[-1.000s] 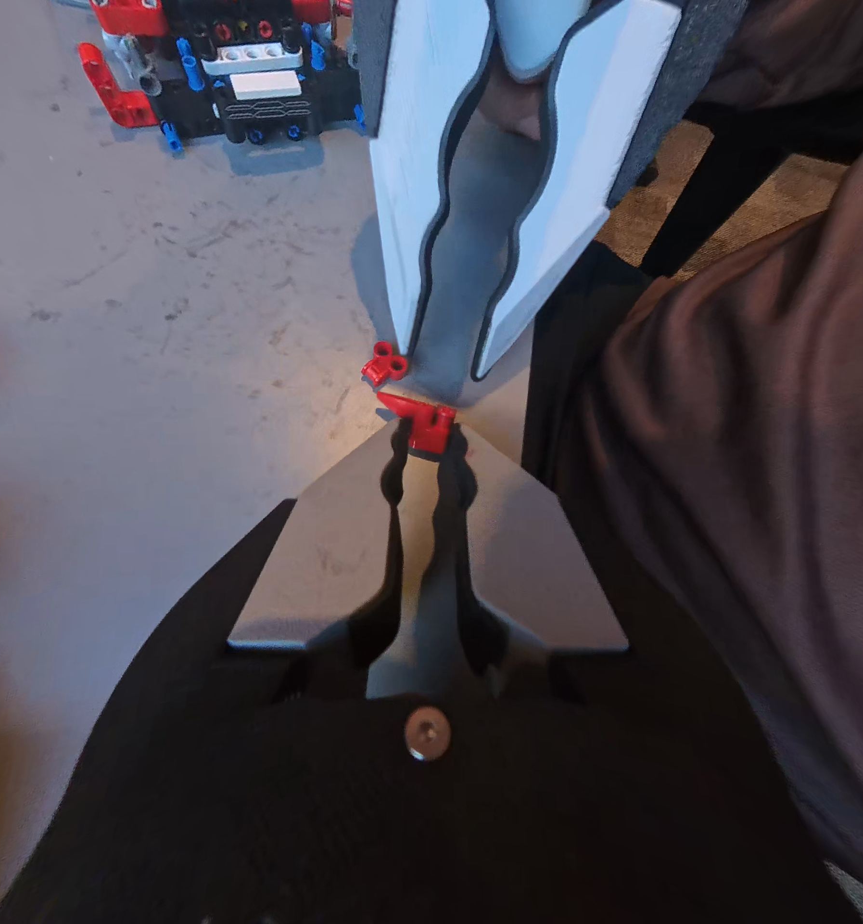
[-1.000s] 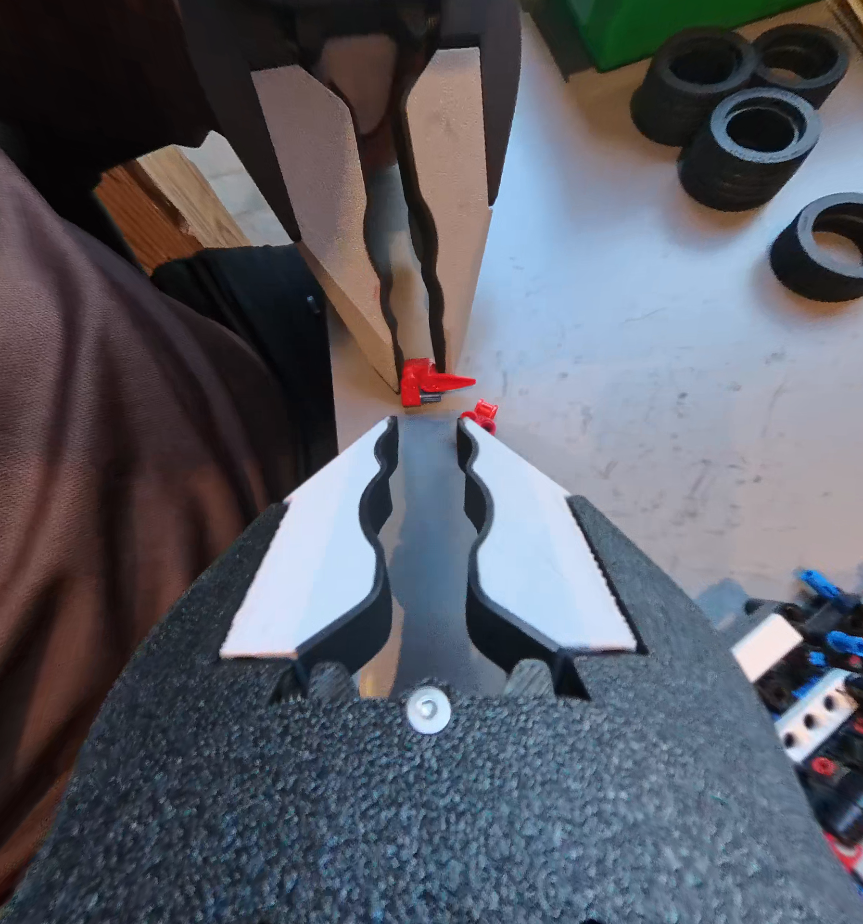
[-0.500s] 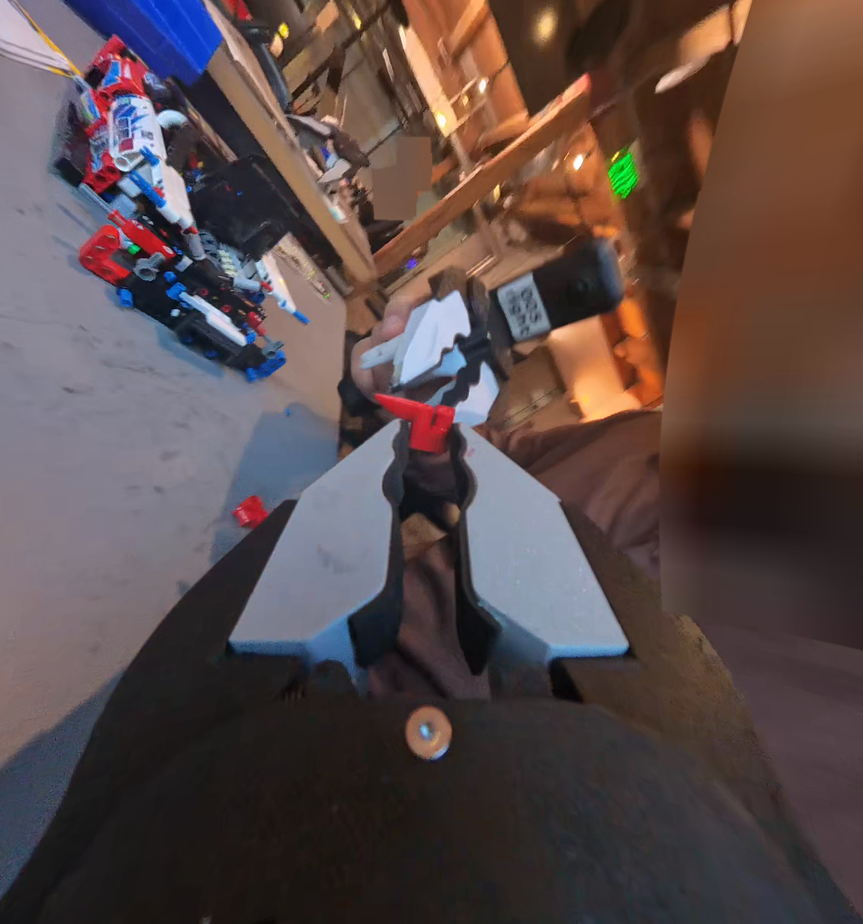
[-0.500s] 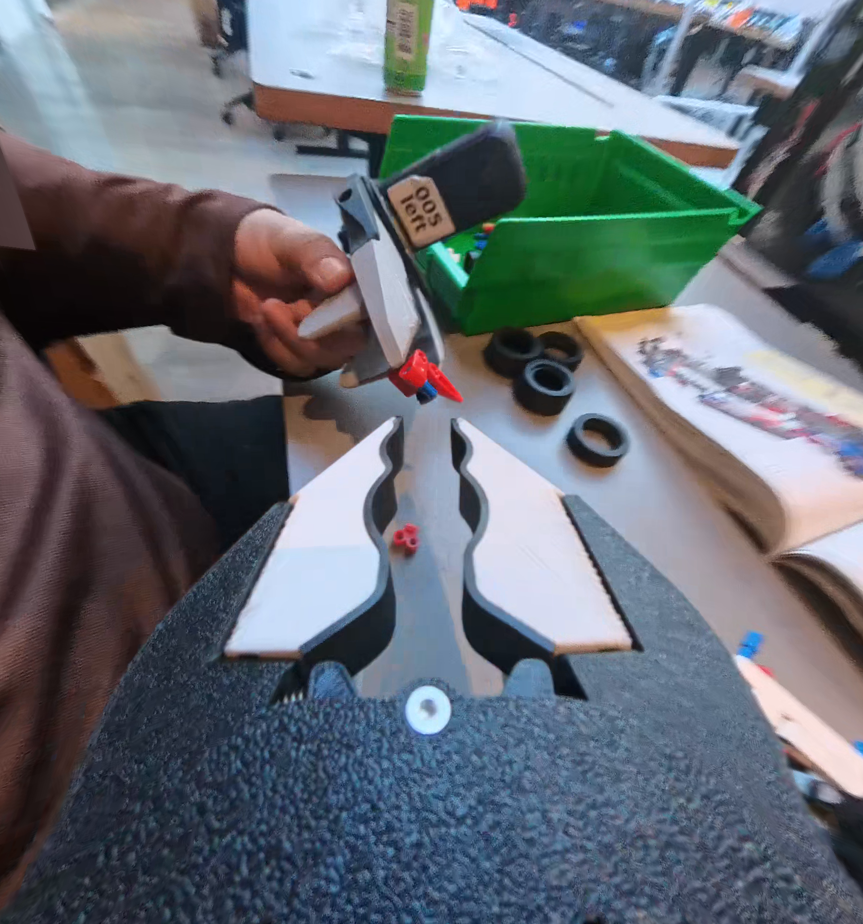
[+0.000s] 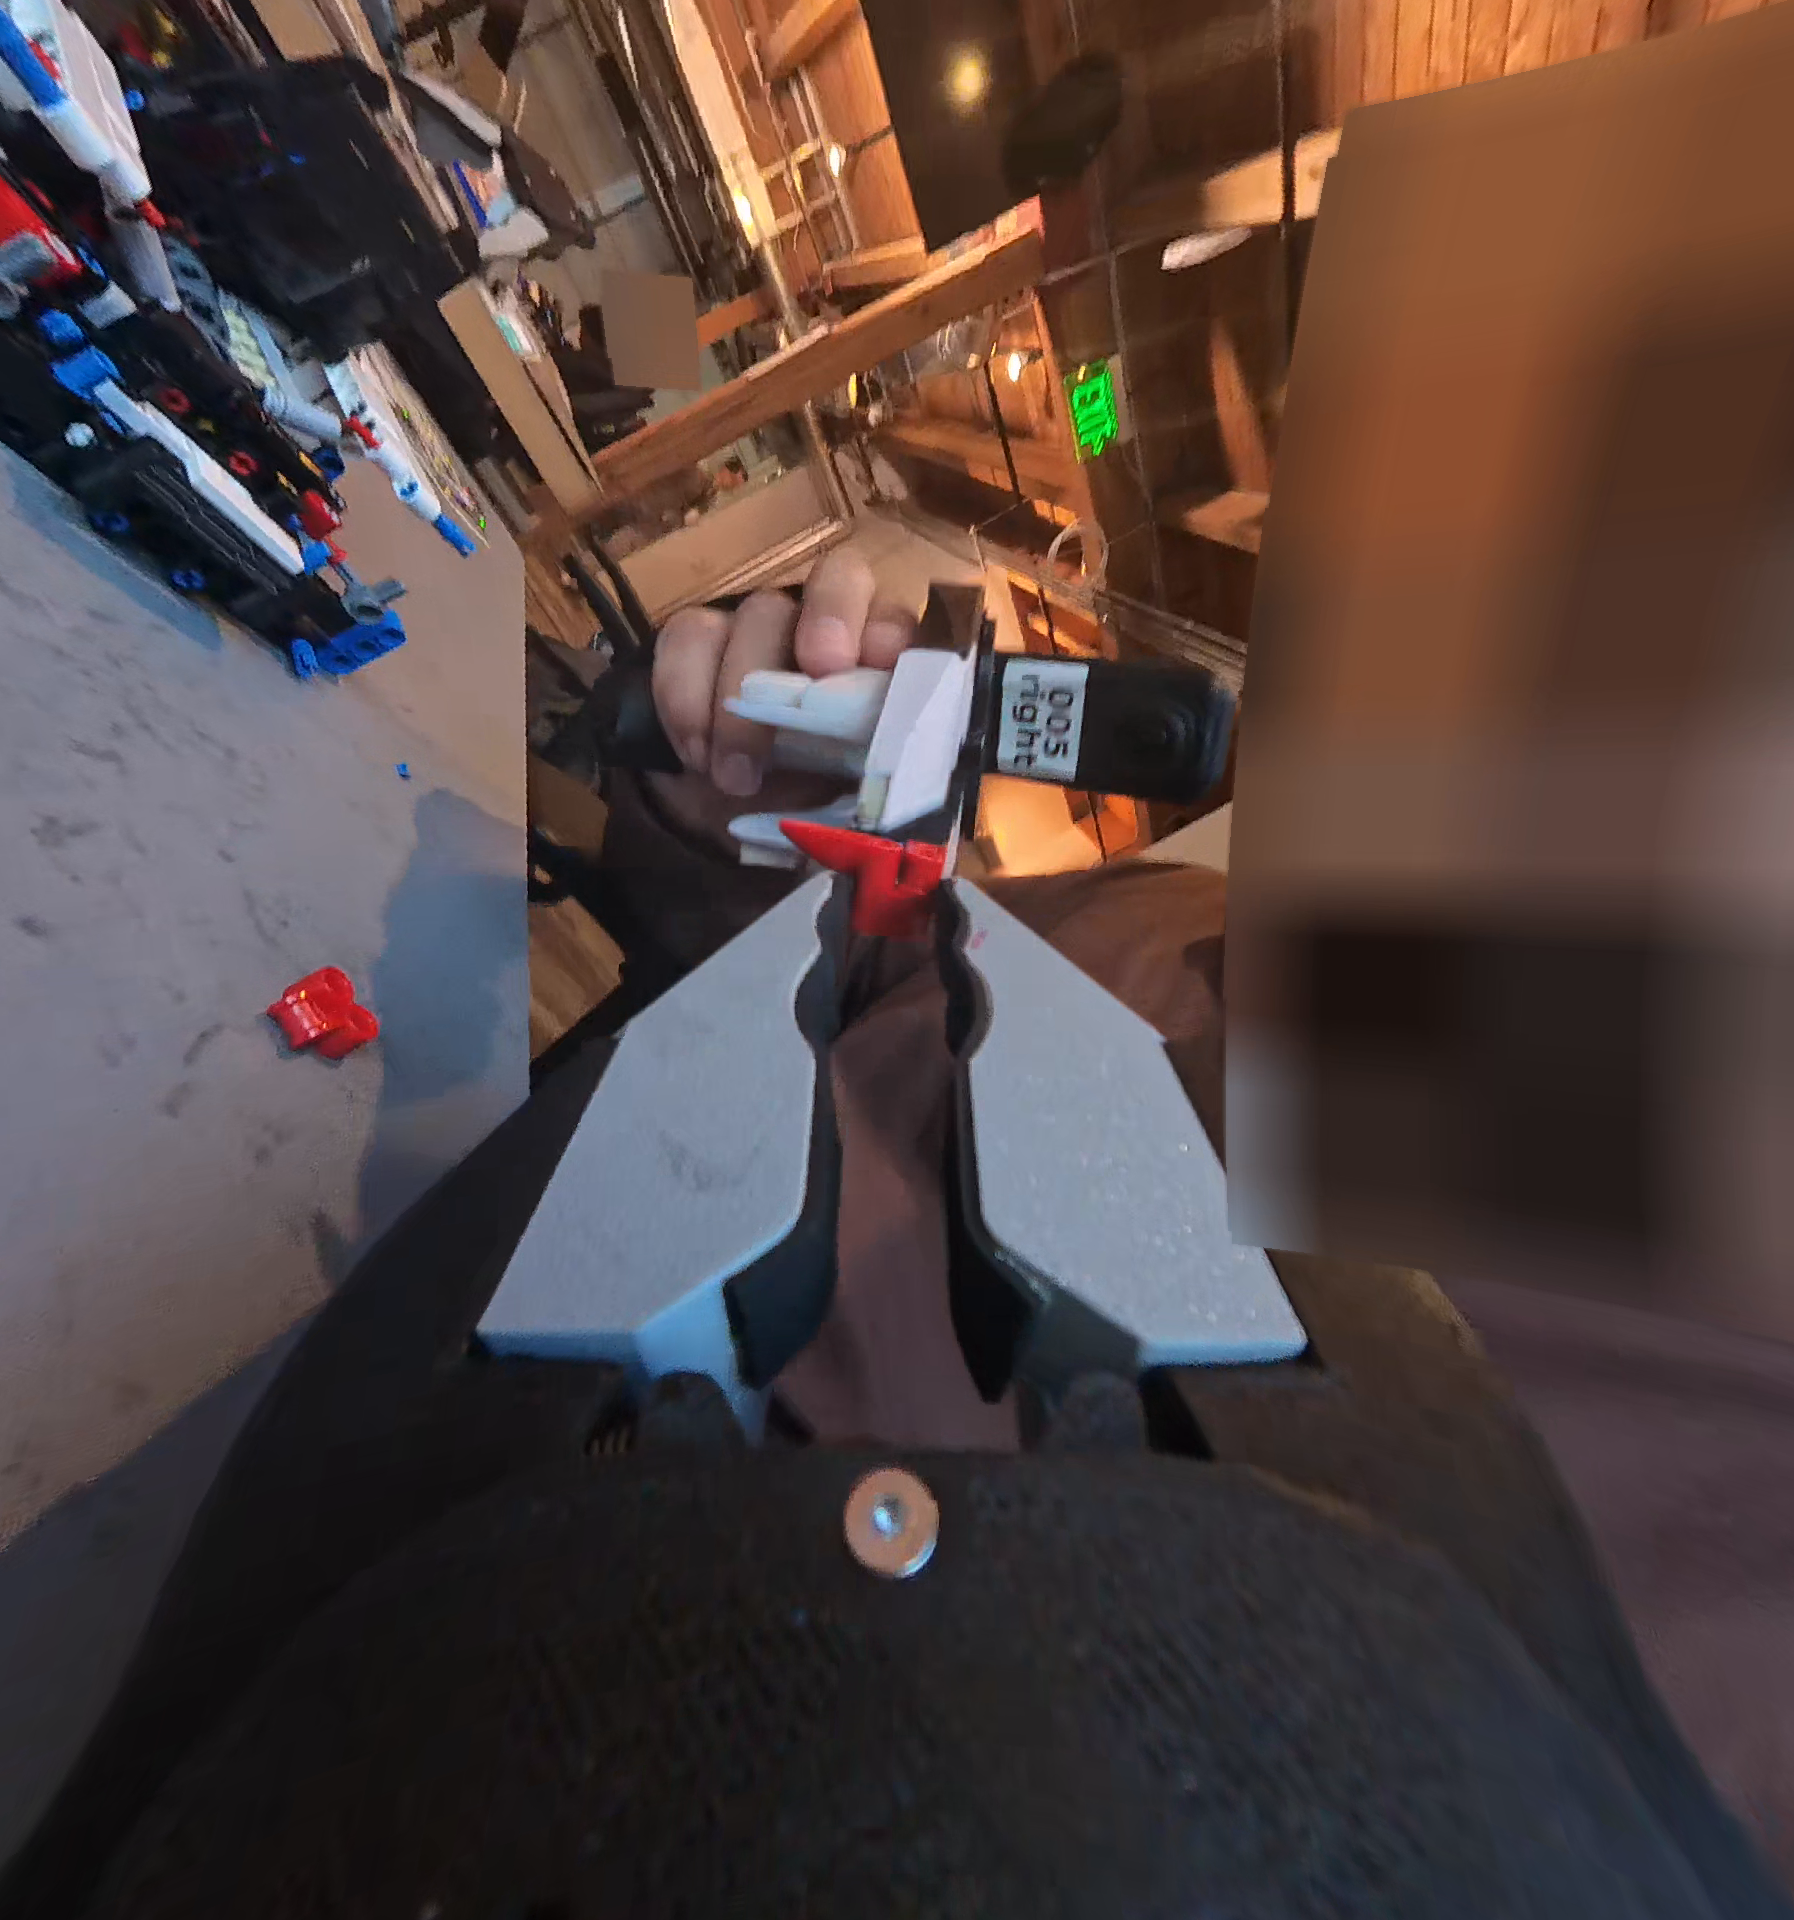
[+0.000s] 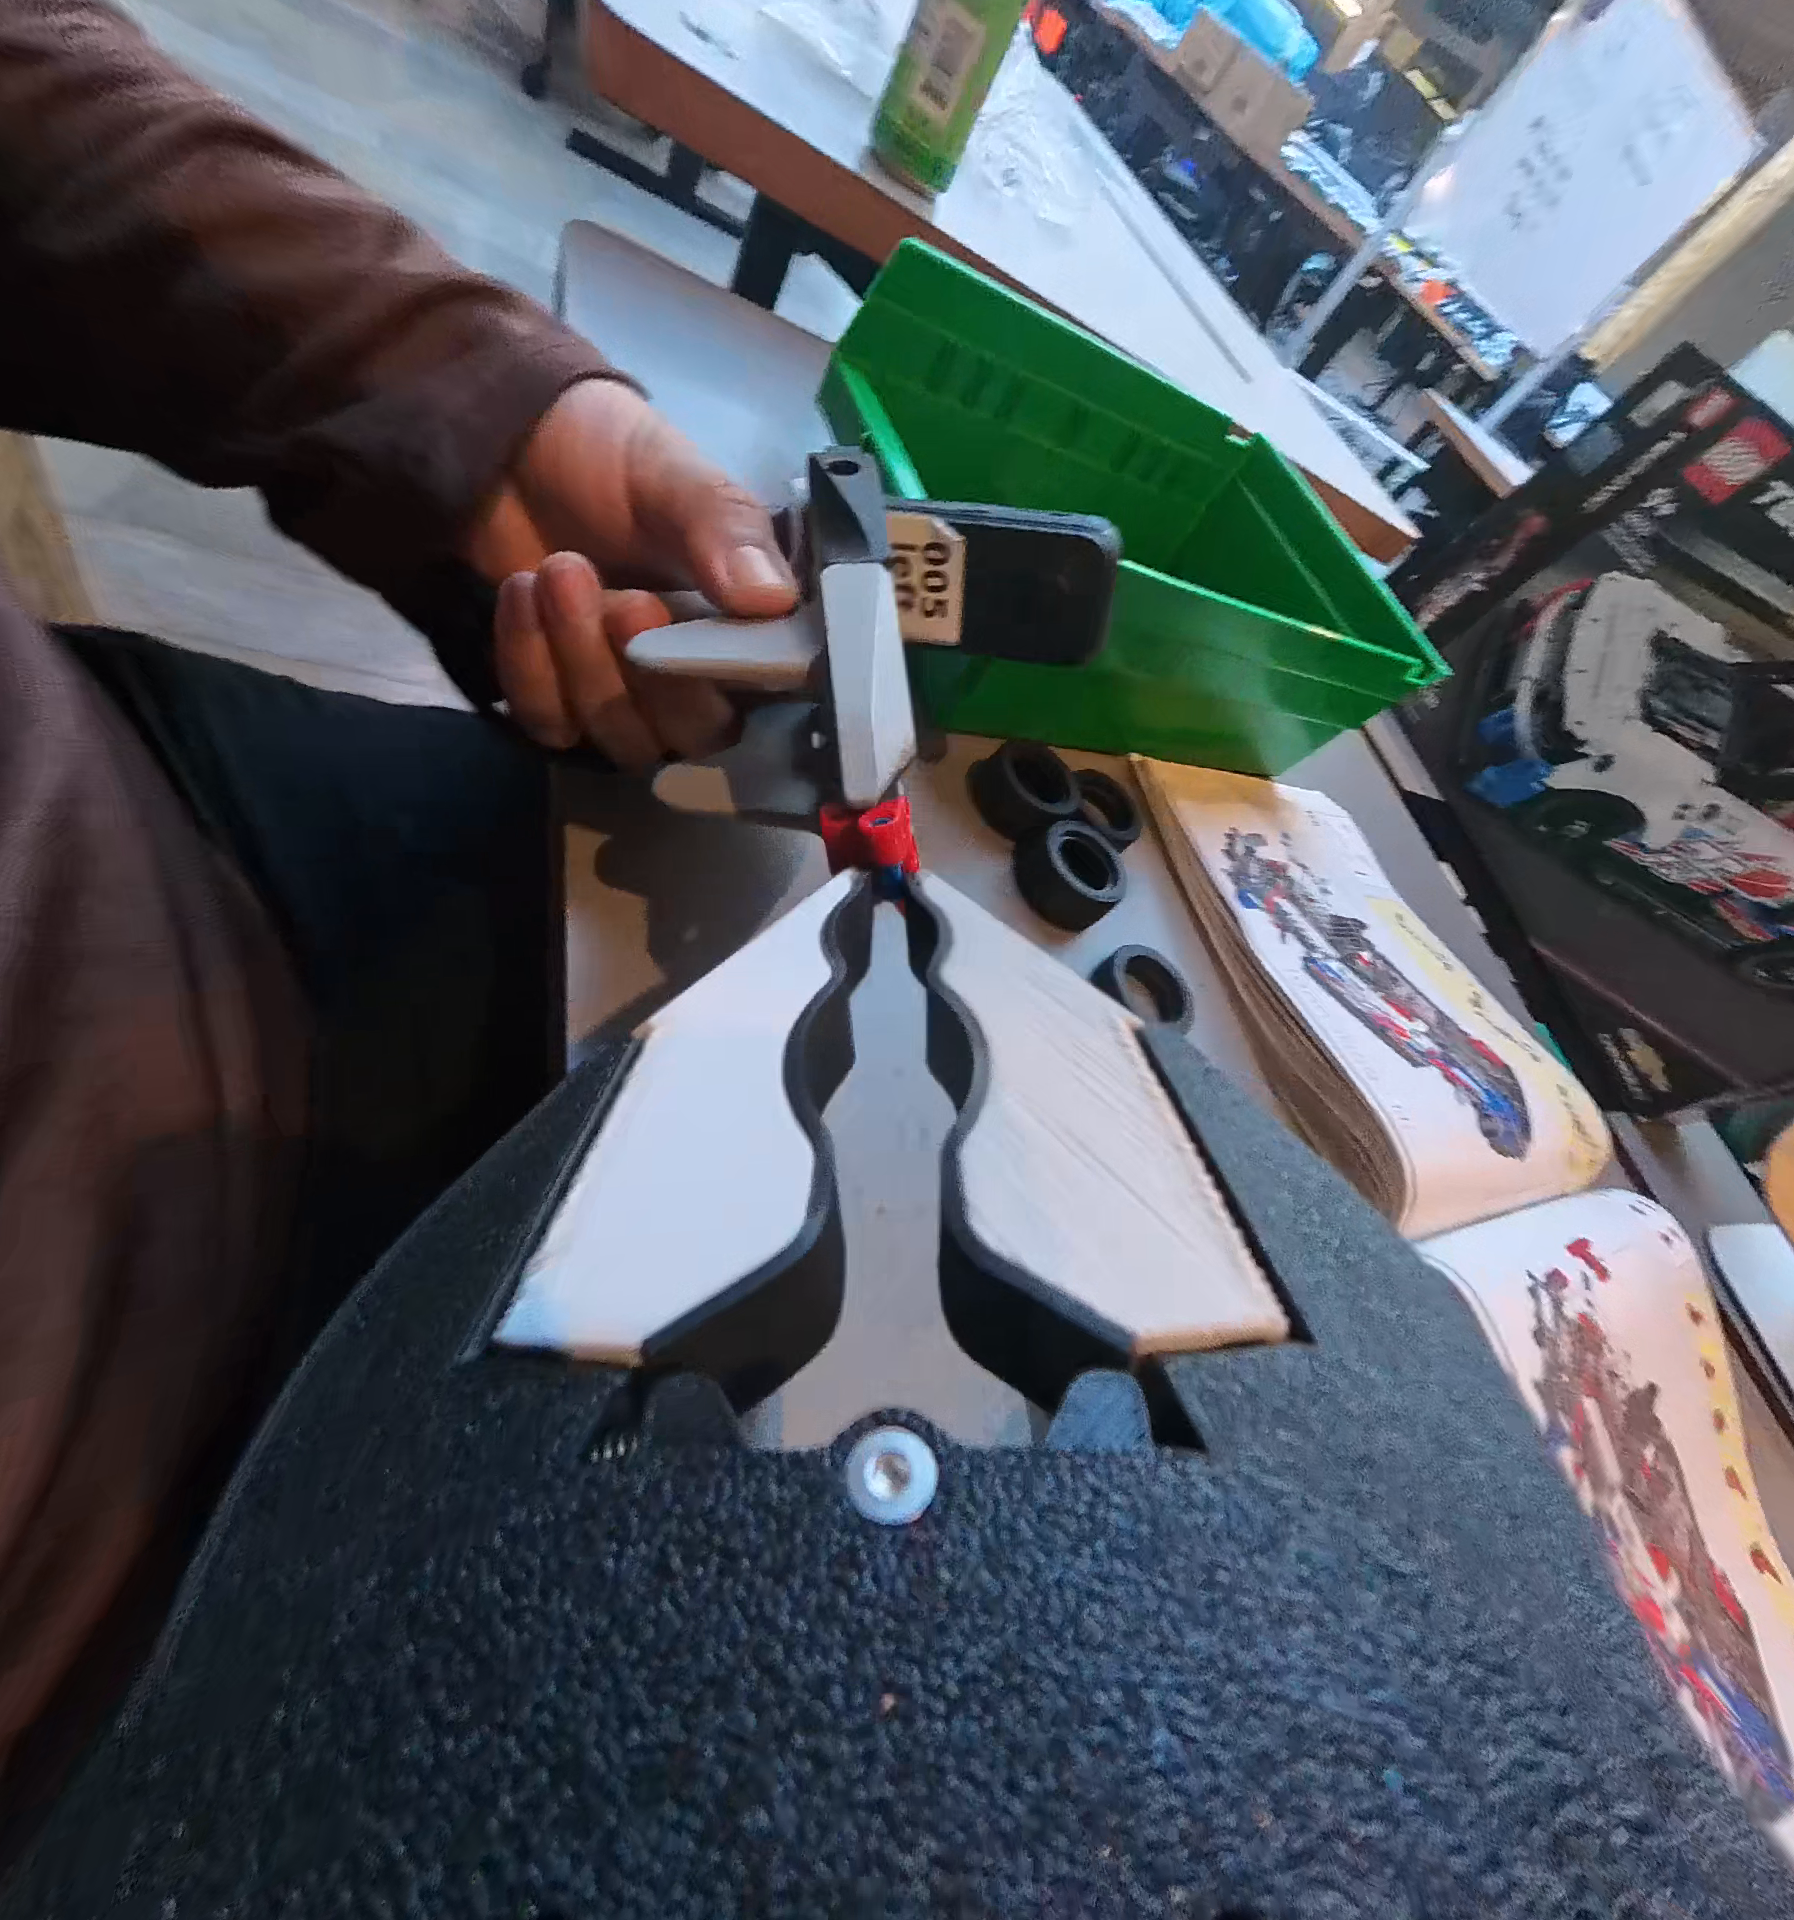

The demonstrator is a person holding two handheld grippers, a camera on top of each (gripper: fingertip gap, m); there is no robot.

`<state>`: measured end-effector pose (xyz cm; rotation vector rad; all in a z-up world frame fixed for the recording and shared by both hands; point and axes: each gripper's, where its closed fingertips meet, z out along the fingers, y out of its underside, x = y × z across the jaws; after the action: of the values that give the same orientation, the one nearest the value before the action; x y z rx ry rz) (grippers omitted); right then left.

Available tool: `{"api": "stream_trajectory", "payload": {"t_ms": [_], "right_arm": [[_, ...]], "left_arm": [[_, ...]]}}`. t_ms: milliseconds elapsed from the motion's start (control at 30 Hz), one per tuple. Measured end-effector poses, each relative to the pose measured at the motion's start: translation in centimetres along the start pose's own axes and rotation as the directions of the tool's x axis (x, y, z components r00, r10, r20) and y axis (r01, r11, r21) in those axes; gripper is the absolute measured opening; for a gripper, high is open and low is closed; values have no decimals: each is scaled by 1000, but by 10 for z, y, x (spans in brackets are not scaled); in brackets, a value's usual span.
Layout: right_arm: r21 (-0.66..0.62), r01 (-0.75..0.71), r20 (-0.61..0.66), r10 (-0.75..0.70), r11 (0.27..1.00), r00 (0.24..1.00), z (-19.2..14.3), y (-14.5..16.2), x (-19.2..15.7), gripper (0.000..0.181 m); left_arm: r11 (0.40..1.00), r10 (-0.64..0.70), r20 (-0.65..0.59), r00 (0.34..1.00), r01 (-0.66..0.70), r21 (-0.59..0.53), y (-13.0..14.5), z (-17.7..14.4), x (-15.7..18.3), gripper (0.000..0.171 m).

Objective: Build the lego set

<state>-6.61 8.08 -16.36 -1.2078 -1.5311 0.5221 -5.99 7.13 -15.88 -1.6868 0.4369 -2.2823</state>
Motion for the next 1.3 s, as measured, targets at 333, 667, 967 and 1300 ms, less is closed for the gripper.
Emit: {"api": "stream_trajectory", "payload": {"t_ms": [333, 667, 967, 1300], "right_arm": [[-59, 33, 193, -21, 998, 981, 0, 6, -24, 4], [-176, -99, 278, 146, 979, 949, 6, 27, -25, 3], [-221, -252, 155, 290, 942, 944, 19, 41, -14, 3], [-240, -184, 67, 205, 953, 976, 20, 39, -13, 3]], "left_arm": [[955, 128, 53, 990, -109, -274, 25, -1, -6, 13], [803, 538, 305, 786, -368, -469, 19, -11, -29, 9], [713, 700, 511, 499, -446, -540, 15, -26, -52, 21], [814, 581, 541, 608, -417, -404, 8, -18, -48, 10]]}}
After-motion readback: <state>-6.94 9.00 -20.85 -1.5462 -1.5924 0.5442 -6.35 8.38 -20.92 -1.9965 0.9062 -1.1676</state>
